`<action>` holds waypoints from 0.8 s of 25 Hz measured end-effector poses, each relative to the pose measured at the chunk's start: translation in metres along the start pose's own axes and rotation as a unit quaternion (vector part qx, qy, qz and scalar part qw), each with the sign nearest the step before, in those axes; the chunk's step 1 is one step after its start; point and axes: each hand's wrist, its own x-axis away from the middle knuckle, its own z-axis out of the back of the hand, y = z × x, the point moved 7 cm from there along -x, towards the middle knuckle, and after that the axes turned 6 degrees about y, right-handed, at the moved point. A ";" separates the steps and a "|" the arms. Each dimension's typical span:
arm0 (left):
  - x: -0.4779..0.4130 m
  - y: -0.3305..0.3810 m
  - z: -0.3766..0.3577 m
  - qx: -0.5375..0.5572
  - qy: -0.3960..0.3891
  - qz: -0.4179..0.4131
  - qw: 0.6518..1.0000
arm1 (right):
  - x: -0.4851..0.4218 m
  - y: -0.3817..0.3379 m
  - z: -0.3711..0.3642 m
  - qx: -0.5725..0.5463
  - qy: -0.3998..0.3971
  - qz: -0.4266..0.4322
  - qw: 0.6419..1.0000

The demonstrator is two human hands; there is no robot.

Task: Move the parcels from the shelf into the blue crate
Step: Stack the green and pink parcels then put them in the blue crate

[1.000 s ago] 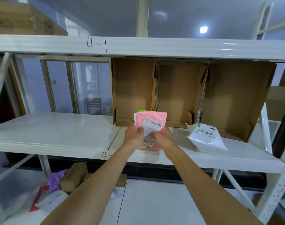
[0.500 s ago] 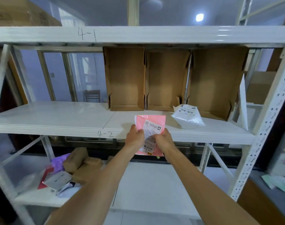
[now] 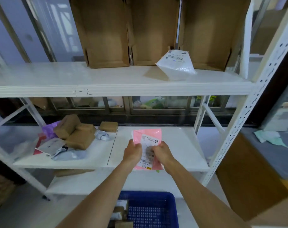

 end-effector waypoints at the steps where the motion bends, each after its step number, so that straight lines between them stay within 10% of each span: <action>1: -0.001 -0.015 -0.012 -0.004 -0.009 0.009 1.000 | -0.004 0.018 0.000 0.008 -0.005 -0.014 1.000; 20: -0.078 -0.298 -0.195 -0.052 -0.112 0.071 0.990 | -0.084 0.336 -0.046 -0.006 0.021 -0.169 0.985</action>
